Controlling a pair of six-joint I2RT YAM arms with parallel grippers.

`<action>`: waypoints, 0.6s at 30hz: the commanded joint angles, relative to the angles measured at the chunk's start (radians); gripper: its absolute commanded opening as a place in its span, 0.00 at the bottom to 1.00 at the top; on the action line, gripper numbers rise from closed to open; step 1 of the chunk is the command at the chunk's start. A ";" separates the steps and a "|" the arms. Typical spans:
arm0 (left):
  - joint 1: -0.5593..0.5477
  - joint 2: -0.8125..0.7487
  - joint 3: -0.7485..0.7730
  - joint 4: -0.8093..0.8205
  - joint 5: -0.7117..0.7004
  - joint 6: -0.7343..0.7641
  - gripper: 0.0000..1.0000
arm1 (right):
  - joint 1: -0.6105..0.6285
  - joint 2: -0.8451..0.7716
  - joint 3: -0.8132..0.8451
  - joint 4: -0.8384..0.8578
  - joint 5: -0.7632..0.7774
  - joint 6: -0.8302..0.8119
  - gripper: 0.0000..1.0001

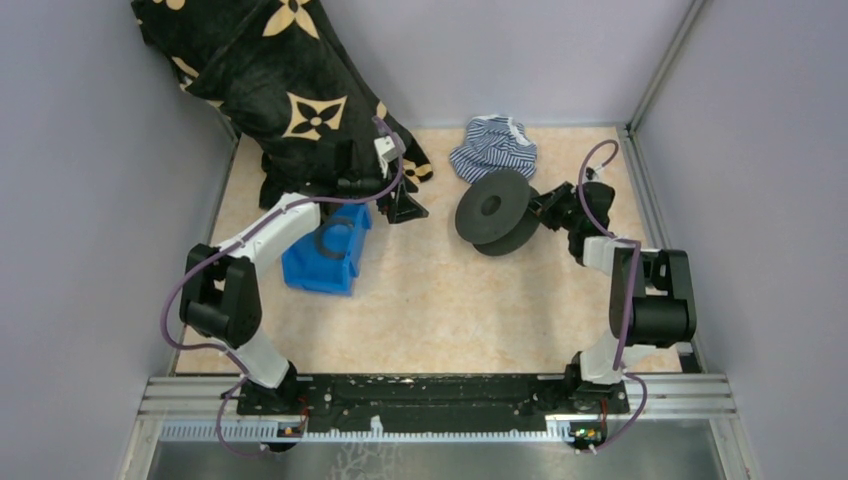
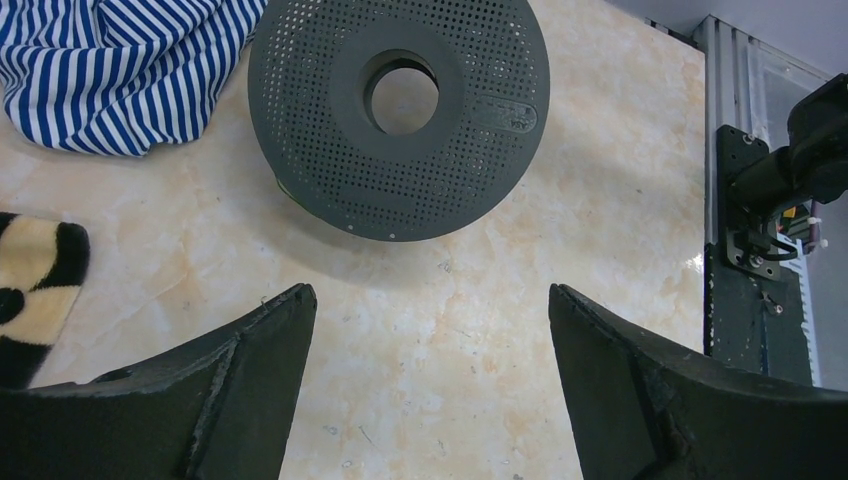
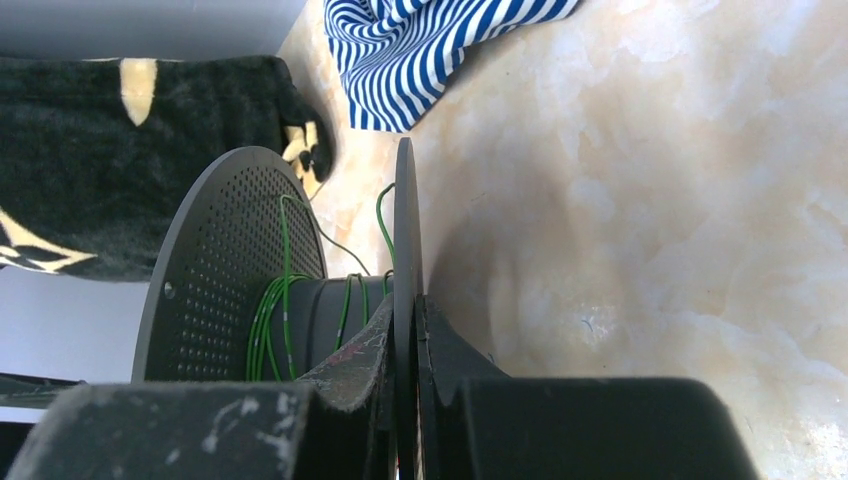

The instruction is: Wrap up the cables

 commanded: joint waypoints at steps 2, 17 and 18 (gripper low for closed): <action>0.004 0.028 0.024 0.032 0.025 -0.013 0.92 | -0.006 0.011 0.005 0.110 -0.031 0.017 0.08; 0.005 0.047 0.035 0.032 0.016 -0.008 0.93 | -0.006 0.103 0.016 0.080 -0.071 -0.039 0.18; 0.004 0.048 0.035 0.032 0.018 -0.009 0.93 | -0.006 0.106 0.017 0.075 -0.073 -0.044 0.19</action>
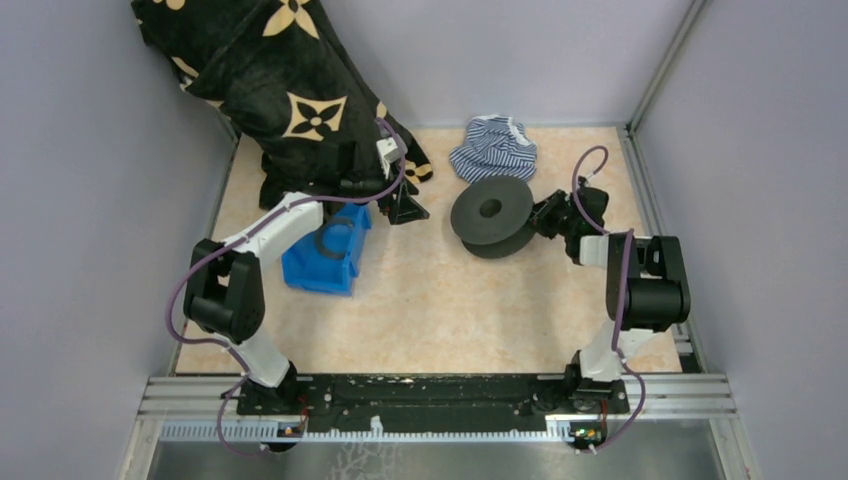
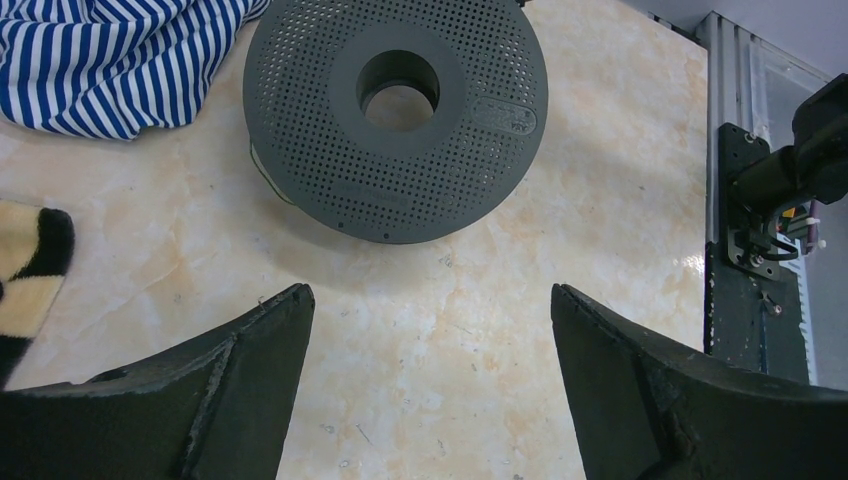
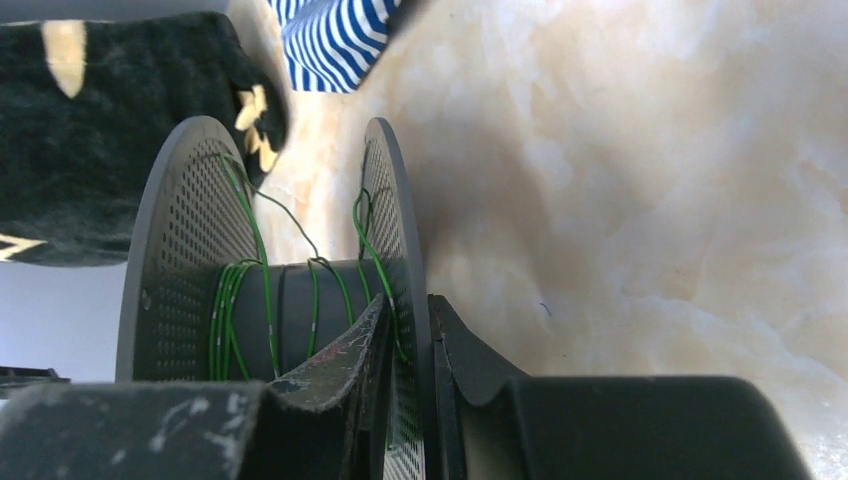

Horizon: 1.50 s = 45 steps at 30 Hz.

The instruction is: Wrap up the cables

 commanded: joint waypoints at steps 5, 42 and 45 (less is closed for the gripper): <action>0.004 0.021 0.028 0.027 0.018 0.004 0.94 | -0.006 0.039 0.019 0.054 -0.033 -0.048 0.22; -0.004 0.080 0.064 0.052 -0.037 -0.013 0.95 | -0.047 0.098 0.111 -0.150 -0.012 -0.250 0.40; -0.023 0.114 0.116 0.027 -0.041 -0.019 0.95 | -0.049 0.098 0.128 -0.176 -0.003 -0.275 0.40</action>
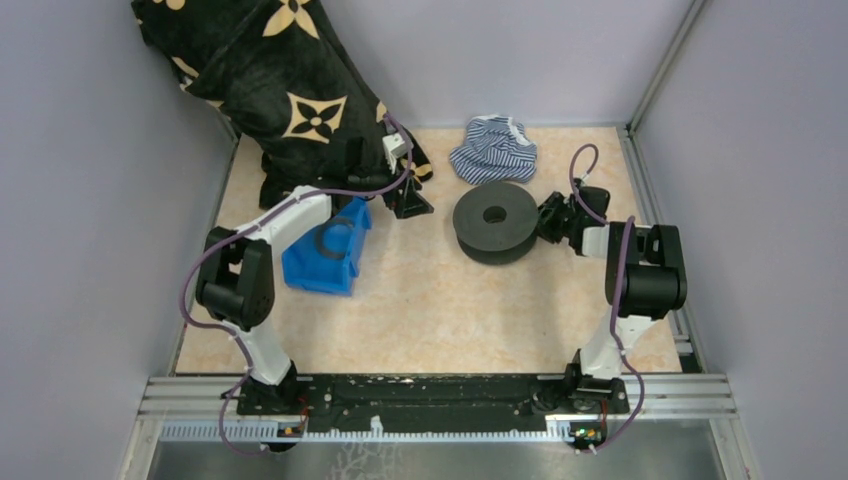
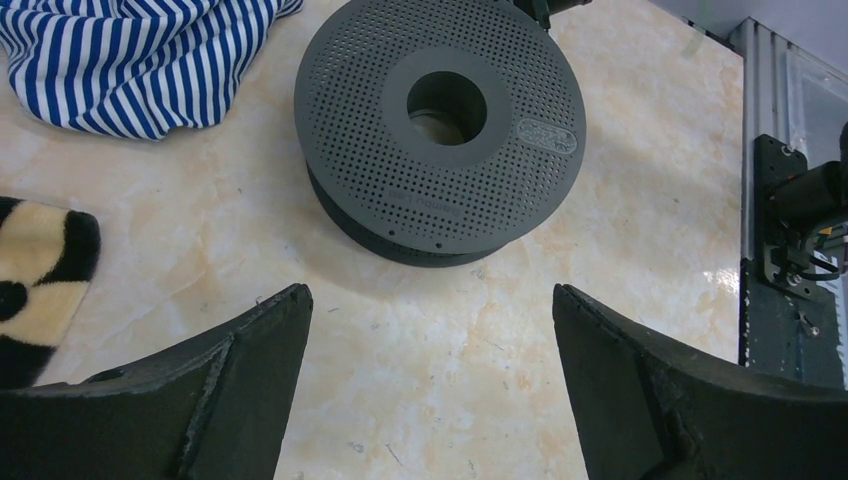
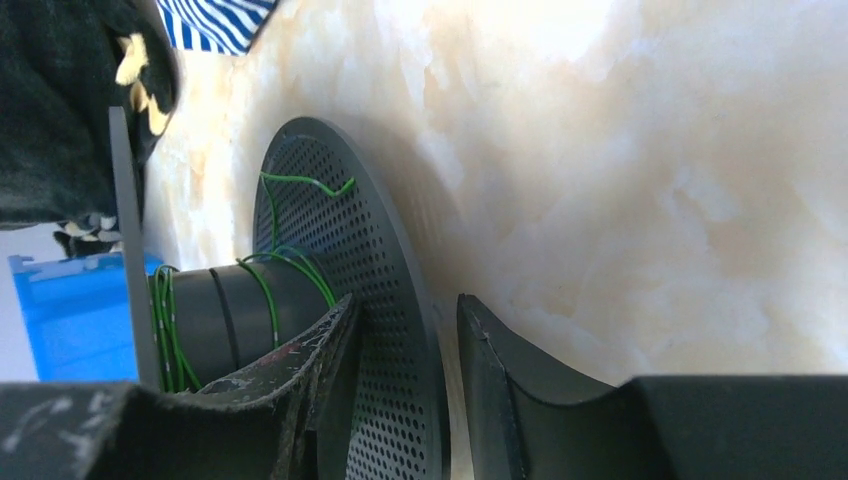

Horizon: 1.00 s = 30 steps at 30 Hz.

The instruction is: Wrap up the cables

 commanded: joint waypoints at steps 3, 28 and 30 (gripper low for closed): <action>-0.042 0.058 0.100 -0.001 -0.022 -0.010 0.94 | -0.017 -0.011 0.071 -0.058 0.042 -0.101 0.40; -0.111 0.027 0.046 -0.034 -0.105 0.078 0.95 | -0.094 -0.260 0.090 -0.412 0.022 -0.424 0.37; -0.113 0.016 0.037 -0.033 -0.113 0.088 0.95 | -0.094 -0.311 0.083 -0.484 0.022 -0.461 0.38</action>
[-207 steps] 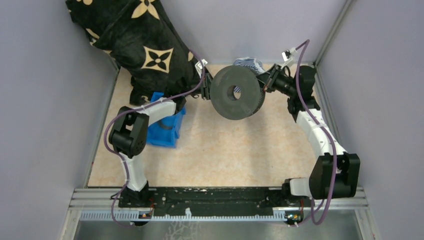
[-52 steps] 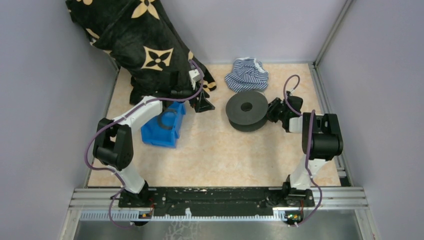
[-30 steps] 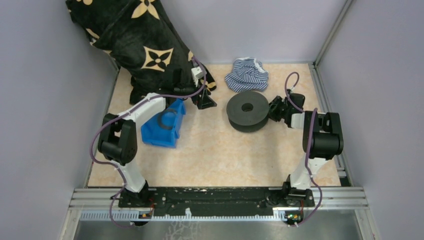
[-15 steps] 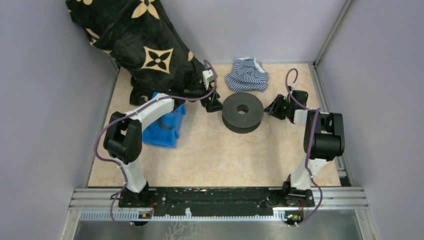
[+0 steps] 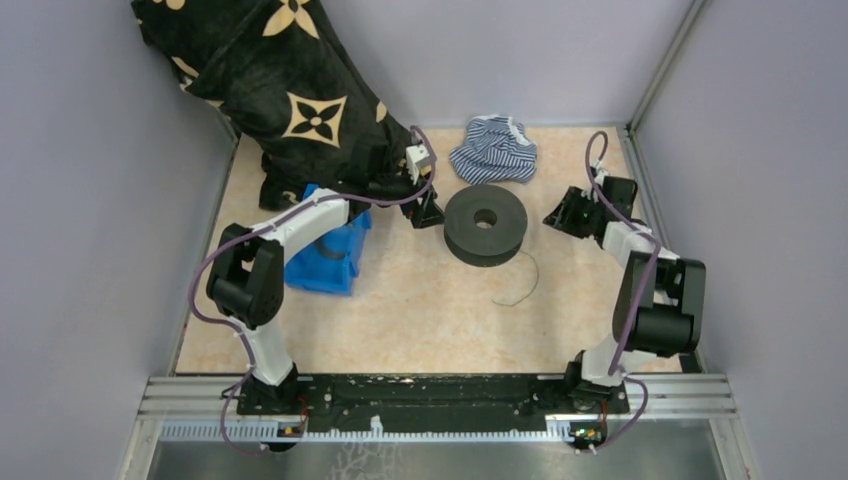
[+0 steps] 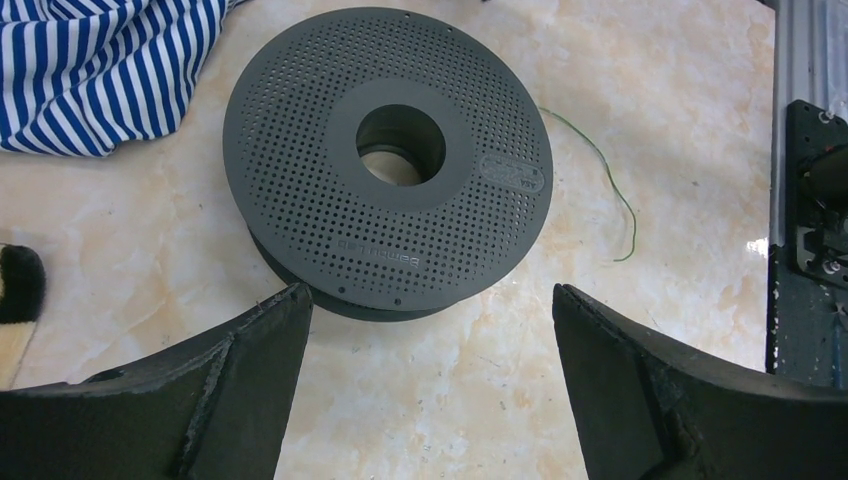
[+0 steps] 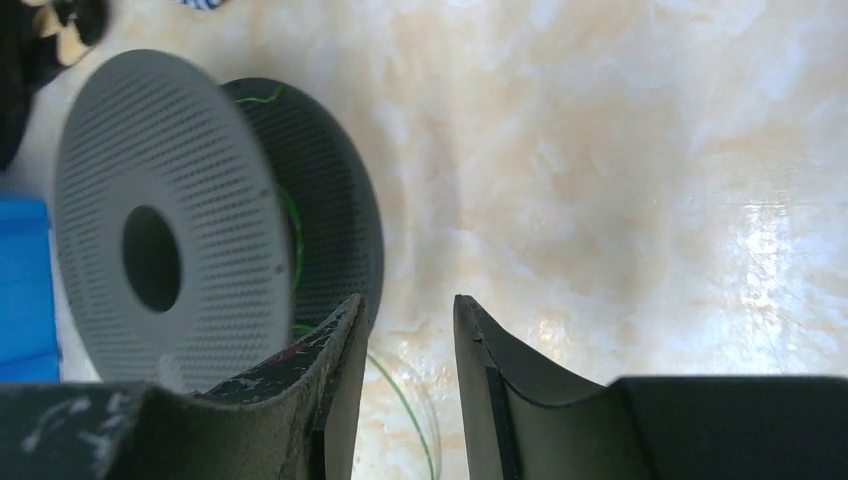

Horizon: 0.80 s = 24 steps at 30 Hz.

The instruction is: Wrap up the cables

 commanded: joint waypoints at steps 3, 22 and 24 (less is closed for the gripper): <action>-0.010 -0.064 -0.032 -0.004 -0.033 0.057 0.95 | 0.004 -0.188 -0.007 -0.194 0.001 -0.179 0.40; -0.003 -0.116 -0.047 0.023 -0.288 0.078 1.00 | 0.222 -0.298 -0.153 -0.264 0.193 -0.645 0.47; 0.000 -0.116 -0.049 0.023 -0.300 0.083 1.00 | 0.231 -0.284 -0.165 -0.249 0.193 -0.654 0.47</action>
